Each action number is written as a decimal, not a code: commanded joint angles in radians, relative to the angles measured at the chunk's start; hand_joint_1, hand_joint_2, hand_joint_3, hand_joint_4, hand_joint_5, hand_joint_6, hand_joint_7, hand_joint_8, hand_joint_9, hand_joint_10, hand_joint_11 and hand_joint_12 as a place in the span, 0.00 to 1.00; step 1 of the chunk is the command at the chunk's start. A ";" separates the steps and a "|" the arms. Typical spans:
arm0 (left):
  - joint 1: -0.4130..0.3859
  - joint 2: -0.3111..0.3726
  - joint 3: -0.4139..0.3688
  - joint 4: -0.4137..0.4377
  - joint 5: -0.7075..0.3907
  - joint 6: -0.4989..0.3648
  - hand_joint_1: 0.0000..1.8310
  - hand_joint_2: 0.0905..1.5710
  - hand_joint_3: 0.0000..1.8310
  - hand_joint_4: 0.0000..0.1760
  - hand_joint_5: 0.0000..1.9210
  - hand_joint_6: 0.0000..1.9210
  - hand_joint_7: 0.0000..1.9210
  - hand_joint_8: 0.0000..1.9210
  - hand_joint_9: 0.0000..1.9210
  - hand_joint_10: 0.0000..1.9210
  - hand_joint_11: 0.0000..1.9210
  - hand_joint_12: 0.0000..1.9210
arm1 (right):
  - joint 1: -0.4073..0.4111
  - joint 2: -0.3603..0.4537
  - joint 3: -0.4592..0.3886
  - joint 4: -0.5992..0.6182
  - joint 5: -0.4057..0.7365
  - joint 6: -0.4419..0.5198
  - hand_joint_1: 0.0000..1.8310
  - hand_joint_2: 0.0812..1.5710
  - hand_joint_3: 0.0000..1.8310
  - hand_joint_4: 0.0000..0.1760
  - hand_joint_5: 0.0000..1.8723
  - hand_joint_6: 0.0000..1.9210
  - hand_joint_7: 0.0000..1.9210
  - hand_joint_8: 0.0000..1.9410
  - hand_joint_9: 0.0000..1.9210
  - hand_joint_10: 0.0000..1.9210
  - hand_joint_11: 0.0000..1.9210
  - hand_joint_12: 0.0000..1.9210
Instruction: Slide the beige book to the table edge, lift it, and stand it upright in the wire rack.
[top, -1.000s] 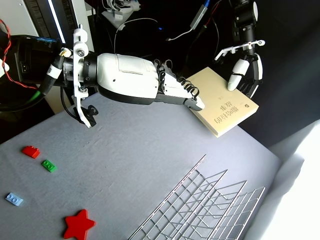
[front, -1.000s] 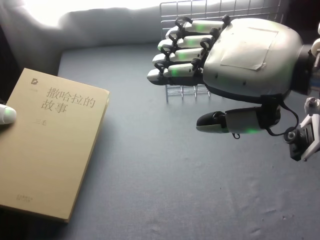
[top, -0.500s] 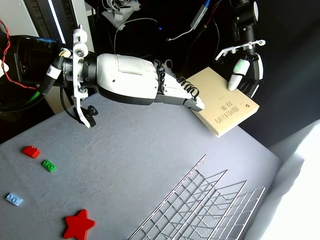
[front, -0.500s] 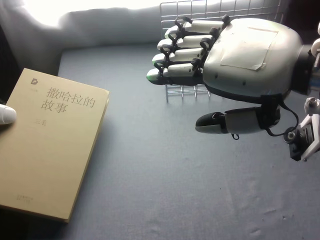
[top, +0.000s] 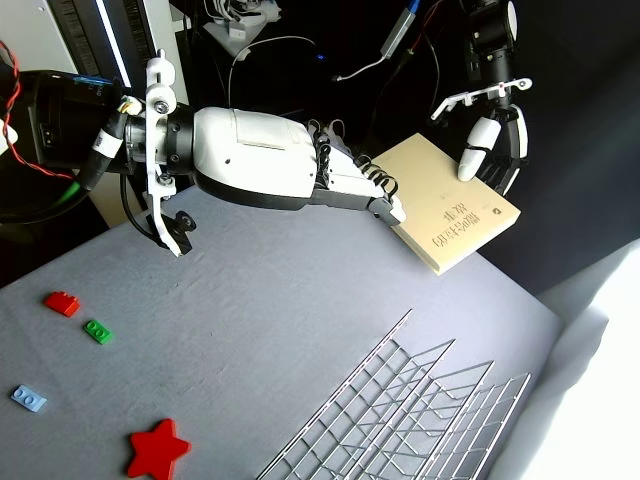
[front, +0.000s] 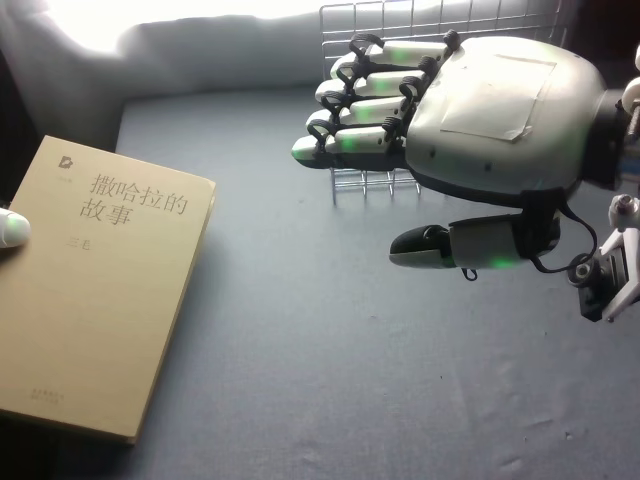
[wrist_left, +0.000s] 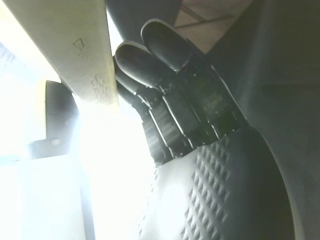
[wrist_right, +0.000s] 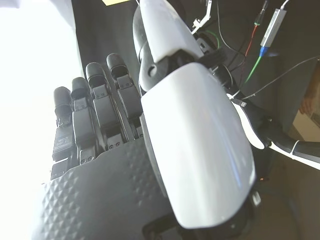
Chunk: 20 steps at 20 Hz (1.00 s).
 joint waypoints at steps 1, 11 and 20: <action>-0.010 0.015 0.002 -0.016 -0.023 -0.003 0.75 0.70 0.00 0.00 0.42 0.52 0.50 0.52 0.50 0.66 0.43 0.70 | 0.006 0.003 -0.002 0.013 0.115 -0.003 0.38 0.74 0.00 0.00 0.16 0.00 0.14 0.00 0.10 0.00 0.00 0.22; -0.017 0.016 0.003 -0.016 -0.010 -0.003 0.76 0.68 0.00 0.00 0.47 0.48 0.53 0.47 0.53 0.60 0.45 0.65 | 0.005 0.002 -0.002 0.013 0.115 -0.003 0.46 0.66 0.00 0.00 0.19 0.01 0.17 0.00 0.13 0.01 0.00 0.27; -0.019 0.019 0.002 -0.016 -0.009 -0.003 0.75 0.69 0.00 0.00 0.44 0.53 0.52 0.48 0.52 0.62 0.45 0.65 | 0.005 0.002 -0.002 0.013 0.116 -0.004 0.44 0.66 0.00 0.00 0.18 0.00 0.17 0.00 0.13 0.01 0.00 0.25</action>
